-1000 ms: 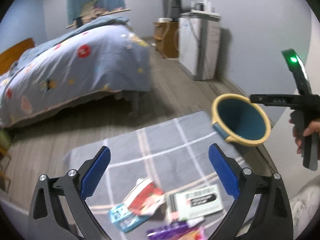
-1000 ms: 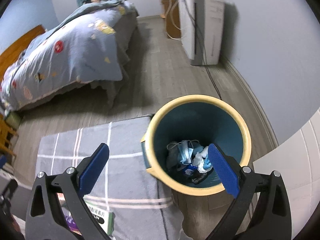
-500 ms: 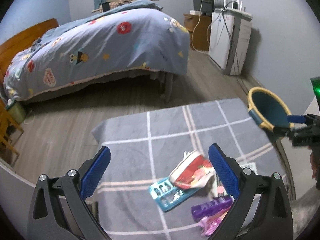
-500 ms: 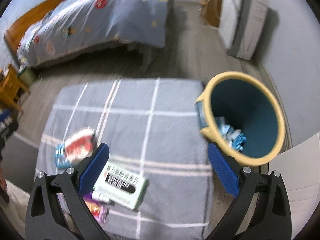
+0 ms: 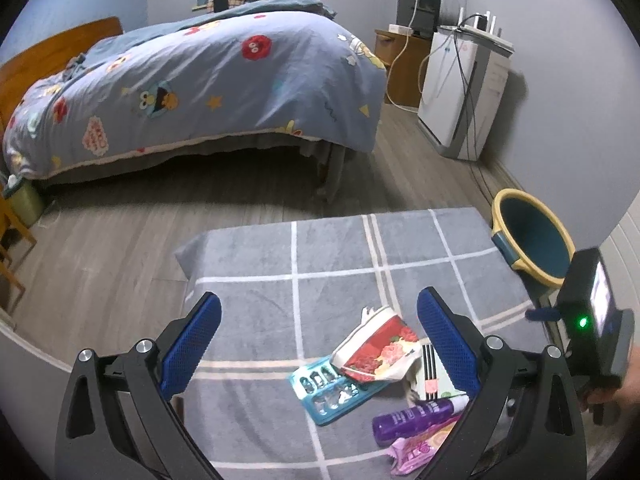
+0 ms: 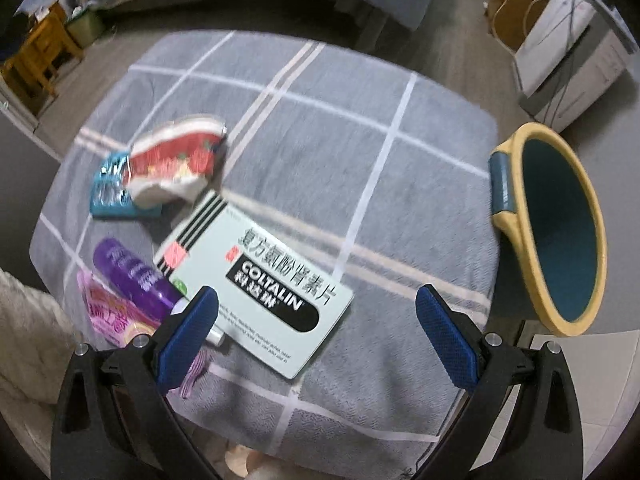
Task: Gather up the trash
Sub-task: 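Move both tools back over the mat toward the medicine box and cup, then grasp the white COLTALIN box with the right tool while the left grasps the red-flowered cup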
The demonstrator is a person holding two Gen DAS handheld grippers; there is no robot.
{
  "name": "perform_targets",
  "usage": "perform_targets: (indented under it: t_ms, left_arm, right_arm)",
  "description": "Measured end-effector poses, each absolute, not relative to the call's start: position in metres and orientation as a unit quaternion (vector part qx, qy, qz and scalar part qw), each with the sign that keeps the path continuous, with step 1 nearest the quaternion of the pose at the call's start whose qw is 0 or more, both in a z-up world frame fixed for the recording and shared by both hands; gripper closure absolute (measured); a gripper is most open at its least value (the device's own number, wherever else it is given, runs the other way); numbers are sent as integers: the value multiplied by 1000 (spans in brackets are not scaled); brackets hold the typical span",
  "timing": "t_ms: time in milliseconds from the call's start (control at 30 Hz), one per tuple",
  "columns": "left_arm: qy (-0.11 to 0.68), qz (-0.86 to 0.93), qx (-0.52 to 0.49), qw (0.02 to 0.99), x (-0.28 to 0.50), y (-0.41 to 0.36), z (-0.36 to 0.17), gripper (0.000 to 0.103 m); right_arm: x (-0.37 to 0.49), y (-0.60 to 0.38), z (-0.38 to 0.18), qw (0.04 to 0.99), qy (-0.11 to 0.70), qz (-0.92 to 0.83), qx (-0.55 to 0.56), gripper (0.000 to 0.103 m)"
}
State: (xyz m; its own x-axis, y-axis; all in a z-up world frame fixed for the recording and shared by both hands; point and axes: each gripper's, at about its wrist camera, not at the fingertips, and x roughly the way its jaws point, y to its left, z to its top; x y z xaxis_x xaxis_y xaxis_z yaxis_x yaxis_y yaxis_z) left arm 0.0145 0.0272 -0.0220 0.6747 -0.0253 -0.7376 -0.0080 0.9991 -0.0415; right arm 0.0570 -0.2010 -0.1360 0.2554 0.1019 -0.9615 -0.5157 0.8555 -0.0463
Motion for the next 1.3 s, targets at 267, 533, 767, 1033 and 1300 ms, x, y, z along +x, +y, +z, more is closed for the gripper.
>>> perform_targets:
  t_ms: [267, 533, 767, 1033, 1300]
  left_arm:
    - [404, -7, -34, 914, 19, 28, -21, 6]
    - [406, -11, -37, 913, 21, 26, -22, 6]
    - [413, -14, -37, 910, 26, 25, -25, 6]
    - [433, -12, -42, 900, 35, 26, -36, 6]
    - [465, -6, -19, 885, 48, 18, -58, 6]
  right_arm:
    - [51, -184, -153, 747, 590, 223, -209, 6]
    - [49, -168, -167, 733, 596, 236, -227, 6]
    - [50, -154, -179, 723, 598, 242, -248, 6]
    - [61, -135, -195, 722, 586, 250, -269, 6]
    - [93, -154, -195, 739, 606, 199, -216, 21]
